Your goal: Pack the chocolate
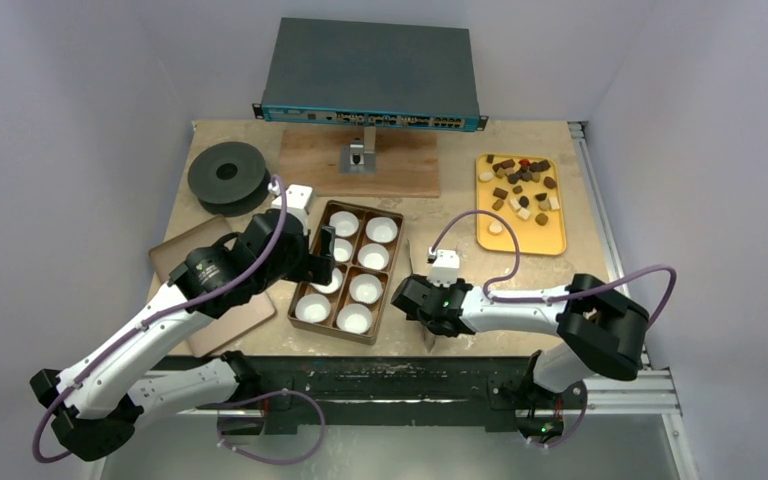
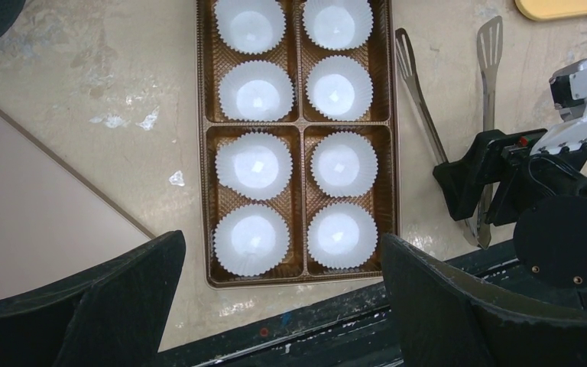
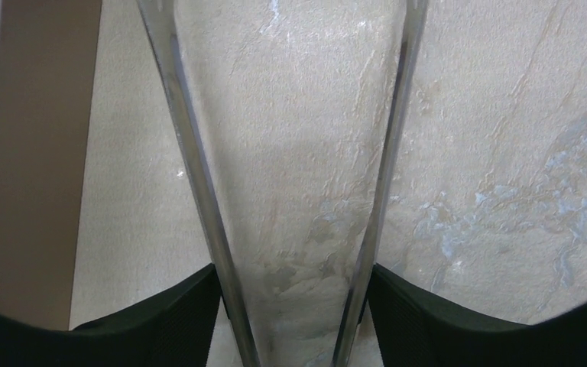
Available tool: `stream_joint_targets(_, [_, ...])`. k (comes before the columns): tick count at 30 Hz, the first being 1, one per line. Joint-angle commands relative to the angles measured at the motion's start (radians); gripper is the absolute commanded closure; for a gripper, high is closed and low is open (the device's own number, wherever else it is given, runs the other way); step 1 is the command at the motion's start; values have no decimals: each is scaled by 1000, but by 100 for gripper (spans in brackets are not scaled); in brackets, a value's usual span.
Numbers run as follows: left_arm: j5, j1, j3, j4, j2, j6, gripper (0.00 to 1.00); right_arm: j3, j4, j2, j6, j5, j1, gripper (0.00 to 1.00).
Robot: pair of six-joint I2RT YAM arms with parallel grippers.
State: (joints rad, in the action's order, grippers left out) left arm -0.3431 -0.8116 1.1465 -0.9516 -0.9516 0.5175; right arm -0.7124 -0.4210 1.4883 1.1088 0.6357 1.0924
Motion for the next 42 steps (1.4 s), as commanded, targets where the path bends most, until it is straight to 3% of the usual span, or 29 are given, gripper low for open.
stream_joint_targets(1, [8, 6, -1, 23, 9, 26, 0, -24, -40, 29, -12, 47, -3, 32])
stream_joint_targets(4, [1, 7, 13, 11, 7, 19, 0, -86, -123, -17, -24, 48, -4, 48])
stream_joint_targets(5, [-5, 6, 18, 5, 8, 15, 0, -109, -152, -51, -33, 57, -3, 49])
stream_joint_targets(12, [-17, 5, 56, -23, 14, -10, 0, -250, -310, -231, -134, 69, -51, 50])
stream_joint_targets(17, [-31, 6, 76, -35, 19, -24, 0, -322, -322, -282, -260, -41, -190, 51])
stream_joint_targets(23, [-37, 7, 88, -39, 23, -34, 0, -446, -405, -273, -341, -54, -299, 52])
stream_joint_targets(29, [-27, 7, 93, -34, 26, -45, 0, -433, -382, -263, -430, -161, -490, 52])
stream_joint_targets(42, [-14, 6, 102, -27, 30, -66, 0, -374, -319, -184, -535, -277, -698, 48])
